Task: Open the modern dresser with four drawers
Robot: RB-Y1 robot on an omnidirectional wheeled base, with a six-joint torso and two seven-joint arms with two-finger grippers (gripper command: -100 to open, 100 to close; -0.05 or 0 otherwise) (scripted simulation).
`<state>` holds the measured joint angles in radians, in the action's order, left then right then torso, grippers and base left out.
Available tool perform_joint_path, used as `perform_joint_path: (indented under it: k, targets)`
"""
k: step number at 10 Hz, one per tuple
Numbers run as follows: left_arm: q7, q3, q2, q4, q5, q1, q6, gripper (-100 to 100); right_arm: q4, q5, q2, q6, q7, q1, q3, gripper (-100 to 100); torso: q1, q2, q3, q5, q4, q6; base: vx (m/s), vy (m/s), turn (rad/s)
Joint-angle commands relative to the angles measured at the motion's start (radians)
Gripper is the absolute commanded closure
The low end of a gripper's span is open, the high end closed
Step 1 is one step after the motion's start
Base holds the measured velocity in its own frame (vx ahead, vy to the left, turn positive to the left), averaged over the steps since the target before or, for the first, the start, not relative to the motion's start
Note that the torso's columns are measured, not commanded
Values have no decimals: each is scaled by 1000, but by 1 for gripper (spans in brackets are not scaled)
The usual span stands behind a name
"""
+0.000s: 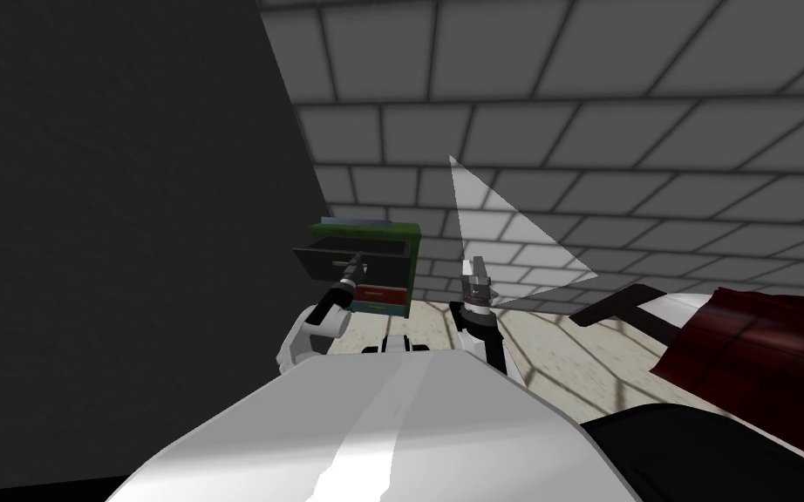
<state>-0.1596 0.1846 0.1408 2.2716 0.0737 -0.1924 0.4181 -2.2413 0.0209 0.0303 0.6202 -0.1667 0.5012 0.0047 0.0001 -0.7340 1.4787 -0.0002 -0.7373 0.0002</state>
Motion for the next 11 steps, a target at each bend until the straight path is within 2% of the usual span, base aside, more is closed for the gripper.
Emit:
perform_joint_path:
  k: [1,5,7,8,11]
  targets:
    - [-5,6,8,76,3,-17,58,-100,0,0,0,0,0,0,0,0,0,-3,-2,0,-1,0,69,-5,-4]
    - [-14,15,25,193,5,-44,149,-100,0,0,0,0,0,0,0,0,-1,-8,-5,-1,-5,-1,39,-3,-5]
    - [-15,16,26,179,3,-49,149,-100,0,0,0,0,0,0,0,0,-1,-9,-5,-2,-7,-1,16,-1,2]
    - [-15,17,26,179,3,-50,152,0,0,0,0,0,0,0,0,0,-1,-9,-5,-1,-5,-1,0,0,0]
    - [-15,17,26,175,3,-52,155,0,0,0,0,0,0,0,0,0,-1,-6,-3,0,-2,0,0,0,0]
